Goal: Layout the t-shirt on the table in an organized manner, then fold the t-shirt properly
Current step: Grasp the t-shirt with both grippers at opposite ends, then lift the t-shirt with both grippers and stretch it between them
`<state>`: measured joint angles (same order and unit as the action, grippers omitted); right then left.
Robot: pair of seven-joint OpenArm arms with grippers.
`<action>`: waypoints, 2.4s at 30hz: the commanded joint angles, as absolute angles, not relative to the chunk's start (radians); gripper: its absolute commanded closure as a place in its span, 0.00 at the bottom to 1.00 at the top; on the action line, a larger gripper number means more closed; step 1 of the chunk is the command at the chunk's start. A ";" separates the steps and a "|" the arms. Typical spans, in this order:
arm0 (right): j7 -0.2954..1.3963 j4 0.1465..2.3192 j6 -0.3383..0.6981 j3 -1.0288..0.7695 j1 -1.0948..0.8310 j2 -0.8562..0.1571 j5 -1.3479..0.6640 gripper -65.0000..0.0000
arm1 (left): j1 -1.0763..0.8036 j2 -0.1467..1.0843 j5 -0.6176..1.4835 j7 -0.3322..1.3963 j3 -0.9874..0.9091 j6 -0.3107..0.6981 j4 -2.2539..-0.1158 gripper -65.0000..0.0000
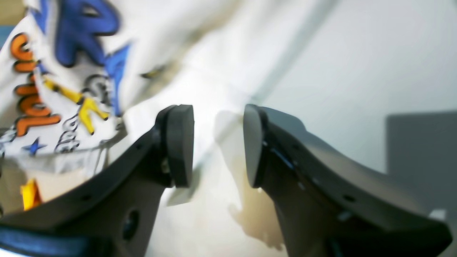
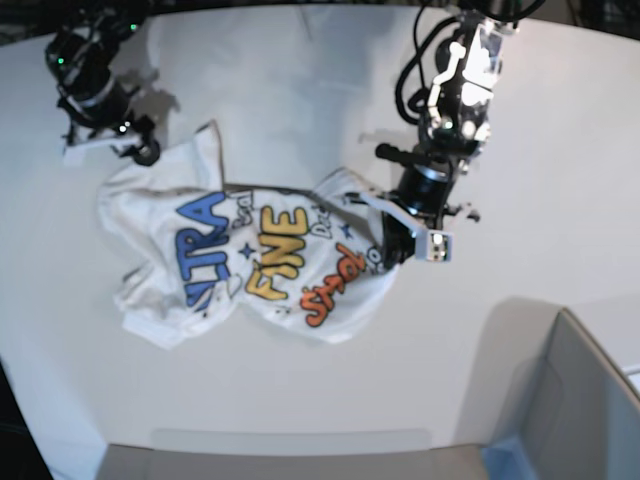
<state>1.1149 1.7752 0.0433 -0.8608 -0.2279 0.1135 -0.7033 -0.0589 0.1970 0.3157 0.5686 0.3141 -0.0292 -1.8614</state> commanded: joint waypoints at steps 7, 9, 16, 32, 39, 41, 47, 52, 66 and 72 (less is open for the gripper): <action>1.098 1.735 -0.068 -0.912 -0.213 0.068 -0.722 0.64 | -0.045 0.189 0.315 0.539 0.308 -0.025 -1.883 1.00; 1.099 1.670 -0.068 -0.895 -0.176 0.028 -0.723 0.64 | -0.042 0.188 0.315 0.539 0.306 -0.025 -1.883 1.00; 1.099 1.517 -0.068 -0.808 -0.099 -0.036 -0.723 0.64 | -0.044 0.193 0.314 0.539 0.305 -0.025 -1.882 1.00; 1.099 1.497 -0.068 -0.575 -0.015 -0.134 -0.728 1.00 | -0.045 0.199 0.312 0.539 0.303 -0.025 -1.879 1.00; 1.179 1.770 -0.067 -0.578 0.042 -0.203 -0.728 1.00 | -0.067 0.211 0.312 0.539 0.151 -0.025 -1.916 1.00; 1.179 1.840 -0.067 -0.584 0.064 -0.222 -0.722 1.00 | -0.067 0.211 0.314 0.539 0.110 -0.025 -1.943 1.00; 1.093 2.035 -0.059 -0.668 0.070 -0.249 -0.722 1.00 | -0.119 0.211 0.314 0.530 0.019 -0.025 -2.035 1.00; 1.012 2.066 0.127 -0.782 0.058 -0.260 -0.734 1.00 | -0.165 0.211 0.314 0.510 -0.008 -0.024 -2.041 1.00; 0.984 1.484 0.179 -0.564 0.271 -0.390 -0.631 1.00 | 0.054 0.271 0.314 0.613 0.087 -0.022 -1.837 0.96; 0.865 1.202 0.179 -0.409 0.410 -0.409 -0.568 1.00 | 0.280 0.268 0.314 0.843 0.177 -0.024 -1.633 0.85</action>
